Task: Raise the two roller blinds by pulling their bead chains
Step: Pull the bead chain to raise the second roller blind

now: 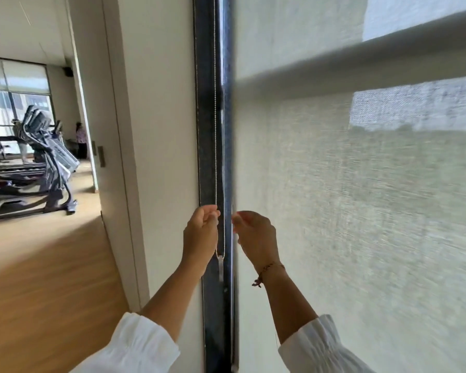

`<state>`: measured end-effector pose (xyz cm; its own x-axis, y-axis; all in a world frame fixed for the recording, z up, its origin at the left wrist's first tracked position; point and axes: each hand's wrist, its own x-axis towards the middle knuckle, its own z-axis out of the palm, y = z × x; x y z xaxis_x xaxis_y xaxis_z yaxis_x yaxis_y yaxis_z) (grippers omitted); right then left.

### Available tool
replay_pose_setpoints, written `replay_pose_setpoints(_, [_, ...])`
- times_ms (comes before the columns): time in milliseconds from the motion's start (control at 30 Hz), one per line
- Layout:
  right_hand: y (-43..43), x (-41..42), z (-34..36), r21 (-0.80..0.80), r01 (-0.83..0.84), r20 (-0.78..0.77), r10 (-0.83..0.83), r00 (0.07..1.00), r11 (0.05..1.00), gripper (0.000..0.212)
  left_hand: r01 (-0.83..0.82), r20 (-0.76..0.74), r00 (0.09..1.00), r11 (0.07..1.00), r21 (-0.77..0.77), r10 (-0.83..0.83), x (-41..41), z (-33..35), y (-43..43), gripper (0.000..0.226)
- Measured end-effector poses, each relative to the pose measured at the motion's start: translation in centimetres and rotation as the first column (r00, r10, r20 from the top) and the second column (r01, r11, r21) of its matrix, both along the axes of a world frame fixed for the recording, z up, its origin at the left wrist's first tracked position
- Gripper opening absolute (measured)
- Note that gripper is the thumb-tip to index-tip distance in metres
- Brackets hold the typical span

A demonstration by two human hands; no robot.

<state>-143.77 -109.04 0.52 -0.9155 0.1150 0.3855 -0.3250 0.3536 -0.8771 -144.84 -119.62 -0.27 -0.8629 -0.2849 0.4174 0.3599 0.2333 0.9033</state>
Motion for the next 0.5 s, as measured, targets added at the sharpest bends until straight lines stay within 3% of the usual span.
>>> replay_pose_setpoints(267, [-9.4, -21.7, 1.7, -0.109, 0.159, -0.028, -0.163, 0.986, 0.981, 0.021, 0.154, -0.044, 0.987, 0.988, -0.026, -0.155, -21.7, 2.0, -6.7, 0.027])
replay_pose_setpoints(400, [-10.2, -29.3, 2.0, -0.114, 0.286, -0.067, -0.295, 0.953, 0.951, 0.018, 0.276, -0.129, 0.956, 0.958, 0.079, -0.264, -27.6, 3.2, -7.6, 0.031])
replay_pose_setpoints(500, [-10.9, -32.4, 1.8, -0.156, 0.276, -0.075, -0.290, 0.954, 0.949, 0.020, 0.391, -0.168, 0.914, 0.913, 0.119, -0.369, -30.1, 3.7, -8.3, 0.037])
